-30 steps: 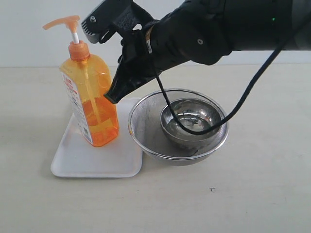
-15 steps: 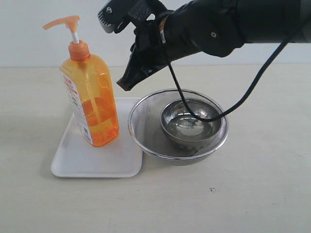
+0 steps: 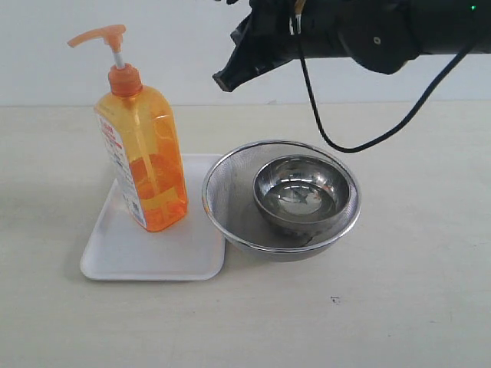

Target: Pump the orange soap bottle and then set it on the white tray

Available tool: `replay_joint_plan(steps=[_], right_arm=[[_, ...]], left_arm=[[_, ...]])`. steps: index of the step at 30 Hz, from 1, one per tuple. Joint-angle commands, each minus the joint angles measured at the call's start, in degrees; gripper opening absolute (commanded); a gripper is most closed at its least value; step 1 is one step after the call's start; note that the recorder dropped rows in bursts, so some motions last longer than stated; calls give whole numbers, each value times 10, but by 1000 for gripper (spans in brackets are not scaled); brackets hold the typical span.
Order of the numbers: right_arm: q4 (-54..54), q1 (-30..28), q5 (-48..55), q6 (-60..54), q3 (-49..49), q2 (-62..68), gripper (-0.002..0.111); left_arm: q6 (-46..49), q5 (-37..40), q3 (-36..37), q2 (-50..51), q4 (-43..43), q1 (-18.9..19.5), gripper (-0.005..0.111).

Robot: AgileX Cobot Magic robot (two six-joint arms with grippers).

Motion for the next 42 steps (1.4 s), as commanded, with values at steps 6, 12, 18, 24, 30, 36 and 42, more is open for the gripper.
replay_joint_plan(steps=[6,12,18,24,30,36,42], right_arm=[[2,-3,-28,43,-1,33,0],[-27,-2,-27,41,-1,33,0],[-49,-2,-35,41,-1,53,0],[-50,-2,-60,41,-1,73,0],[-66,12,-76,44,-1,73,0],[-77,32,-79,49,-1,78,0],[-77,35,-81,57,-1,88,0]], left_arm=[[-28,-280,34,59,120,100,5],[-70,-314,34,159,122,227,5],[-39,-483,10,233,102,338,5],[167,-627,0,291,-107,400,5],[199,-668,0,347,-122,421,5],[234,-715,0,399,-145,421,5],[262,-739,-1,429,-164,421,5]])
